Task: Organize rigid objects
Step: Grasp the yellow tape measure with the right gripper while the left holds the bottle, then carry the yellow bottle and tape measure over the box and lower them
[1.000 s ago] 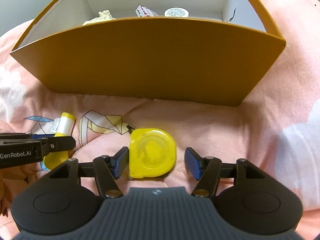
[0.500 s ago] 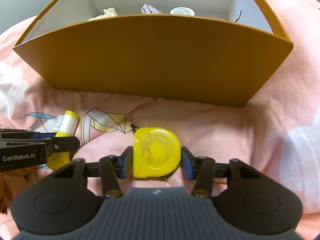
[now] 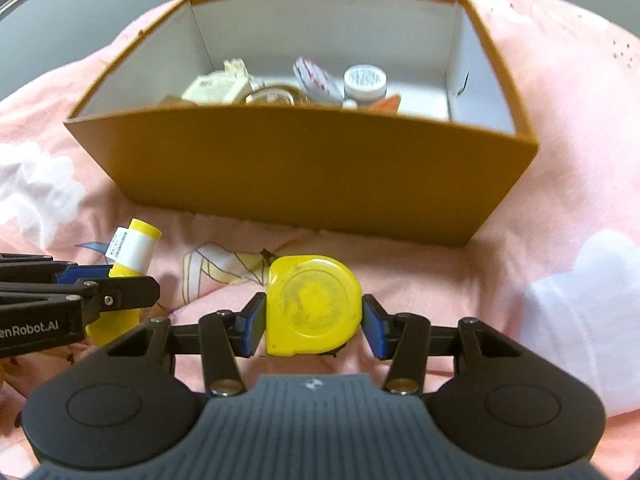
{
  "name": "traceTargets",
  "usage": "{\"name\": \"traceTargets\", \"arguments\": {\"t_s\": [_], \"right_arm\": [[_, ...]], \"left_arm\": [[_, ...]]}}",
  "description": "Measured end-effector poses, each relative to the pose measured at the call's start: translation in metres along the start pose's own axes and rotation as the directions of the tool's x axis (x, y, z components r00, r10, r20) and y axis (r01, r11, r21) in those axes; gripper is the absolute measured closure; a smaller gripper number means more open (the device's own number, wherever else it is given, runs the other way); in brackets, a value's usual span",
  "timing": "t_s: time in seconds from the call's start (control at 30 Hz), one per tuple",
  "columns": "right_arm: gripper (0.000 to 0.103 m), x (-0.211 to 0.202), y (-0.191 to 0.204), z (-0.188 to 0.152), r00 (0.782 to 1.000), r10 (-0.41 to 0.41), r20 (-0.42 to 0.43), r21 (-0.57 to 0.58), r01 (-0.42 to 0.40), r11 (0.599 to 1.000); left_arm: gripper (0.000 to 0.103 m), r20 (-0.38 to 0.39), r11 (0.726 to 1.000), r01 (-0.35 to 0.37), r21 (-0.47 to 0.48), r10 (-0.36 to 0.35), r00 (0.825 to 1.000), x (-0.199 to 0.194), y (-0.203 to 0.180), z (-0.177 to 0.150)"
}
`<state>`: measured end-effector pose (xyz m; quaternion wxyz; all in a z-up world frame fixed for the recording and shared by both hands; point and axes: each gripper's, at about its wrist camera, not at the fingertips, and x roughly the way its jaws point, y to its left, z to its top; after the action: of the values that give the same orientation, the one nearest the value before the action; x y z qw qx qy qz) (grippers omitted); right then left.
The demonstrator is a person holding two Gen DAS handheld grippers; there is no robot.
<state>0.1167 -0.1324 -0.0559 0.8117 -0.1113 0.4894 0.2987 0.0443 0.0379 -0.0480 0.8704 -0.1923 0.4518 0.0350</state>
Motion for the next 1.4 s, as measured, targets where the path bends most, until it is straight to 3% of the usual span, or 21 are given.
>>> {"name": "traceTargets", "arguments": {"t_s": [0.4, 0.77, 1.07, 1.4], "right_arm": [[0.053, -0.064, 0.0, 0.013, 0.987, 0.018, 0.161, -0.048, -0.01, 0.999], [0.053, -0.102, 0.001, 0.046, 0.96, 0.026, 0.278, -0.123, 0.009, 0.992], [0.053, -0.086, -0.014, 0.084, 0.962, 0.004, 0.275, -0.137, 0.035, 0.99], [0.053, -0.03, -0.023, 0.117, 0.984, -0.058, 0.167, -0.236, 0.097, 0.967]], "left_arm": [[0.076, 0.131, 0.994, 0.078, 0.074, -0.088, 0.988, -0.051, -0.032, 0.028], [0.076, 0.224, 0.986, 0.116, 0.12, -0.14, 0.964, -0.058, -0.057, 0.073], [0.076, 0.22, 0.988, 0.128, 0.091, -0.146, 0.965, -0.026, -0.055, 0.103], [0.076, 0.121, 0.99, 0.141, 0.024, -0.143, 0.982, 0.033, -0.046, 0.127]]}}
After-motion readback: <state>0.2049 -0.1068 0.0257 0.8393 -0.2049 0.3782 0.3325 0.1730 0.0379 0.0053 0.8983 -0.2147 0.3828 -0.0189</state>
